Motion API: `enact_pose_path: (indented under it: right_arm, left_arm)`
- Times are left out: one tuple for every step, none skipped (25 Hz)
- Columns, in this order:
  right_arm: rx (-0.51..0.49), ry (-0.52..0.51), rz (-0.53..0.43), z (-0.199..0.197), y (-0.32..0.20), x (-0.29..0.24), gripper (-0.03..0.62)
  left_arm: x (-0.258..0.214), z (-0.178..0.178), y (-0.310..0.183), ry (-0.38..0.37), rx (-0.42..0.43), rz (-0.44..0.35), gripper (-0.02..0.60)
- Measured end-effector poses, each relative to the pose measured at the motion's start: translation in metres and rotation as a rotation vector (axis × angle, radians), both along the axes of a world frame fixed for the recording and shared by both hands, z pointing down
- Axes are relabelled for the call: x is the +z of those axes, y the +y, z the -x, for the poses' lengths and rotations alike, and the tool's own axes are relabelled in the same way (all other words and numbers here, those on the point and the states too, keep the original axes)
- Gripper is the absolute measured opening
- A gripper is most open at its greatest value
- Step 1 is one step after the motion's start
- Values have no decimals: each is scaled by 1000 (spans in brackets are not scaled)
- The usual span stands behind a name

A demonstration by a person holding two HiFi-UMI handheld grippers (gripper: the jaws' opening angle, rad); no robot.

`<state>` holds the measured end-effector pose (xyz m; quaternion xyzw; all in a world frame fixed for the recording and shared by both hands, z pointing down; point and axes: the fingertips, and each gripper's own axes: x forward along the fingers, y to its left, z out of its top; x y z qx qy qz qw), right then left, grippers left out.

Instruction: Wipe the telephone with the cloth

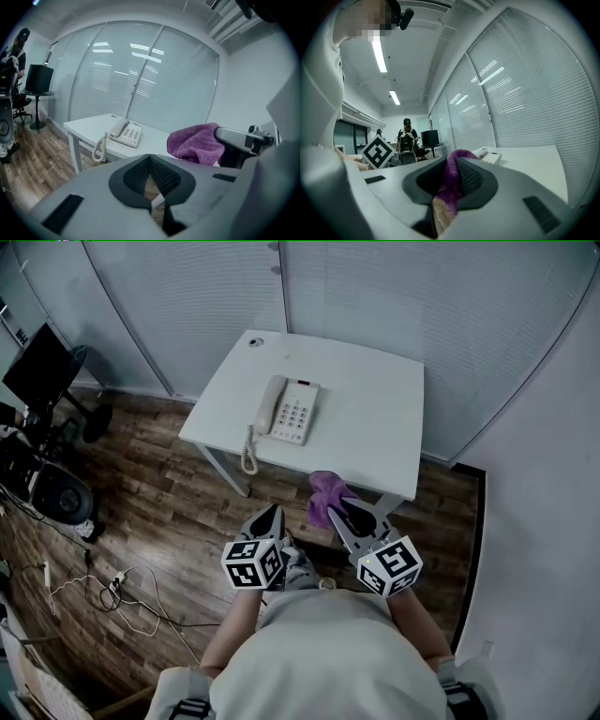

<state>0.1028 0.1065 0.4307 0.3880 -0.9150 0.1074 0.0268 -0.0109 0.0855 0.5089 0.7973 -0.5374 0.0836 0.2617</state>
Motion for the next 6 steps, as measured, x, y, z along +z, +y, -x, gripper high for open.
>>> enact_pose_path:
  right_arm:
    - [0, 0, 0, 0, -1, 0, 80]
    - [0, -1, 0, 0, -2, 0, 78]
    - [0, -1, 0, 0, -3, 1, 78]
    - [0, -1, -1, 0, -4, 1, 78]
    - [0, -2, -1, 0, -4, 1, 78]
    - [-1, -2, -1, 0, -5, 1, 78]
  left_arm:
    - [0, 0, -1, 0, 0, 1, 21]
    - [1, 0, -2, 1, 0, 2, 21]
    - [2, 0, -3, 2, 0, 3, 21]
    - [3, 0, -3, 3, 0, 5, 21]
    - [3, 0, -4, 3, 0, 7, 21]
    - [4, 0, -4, 3, 0, 8, 21]
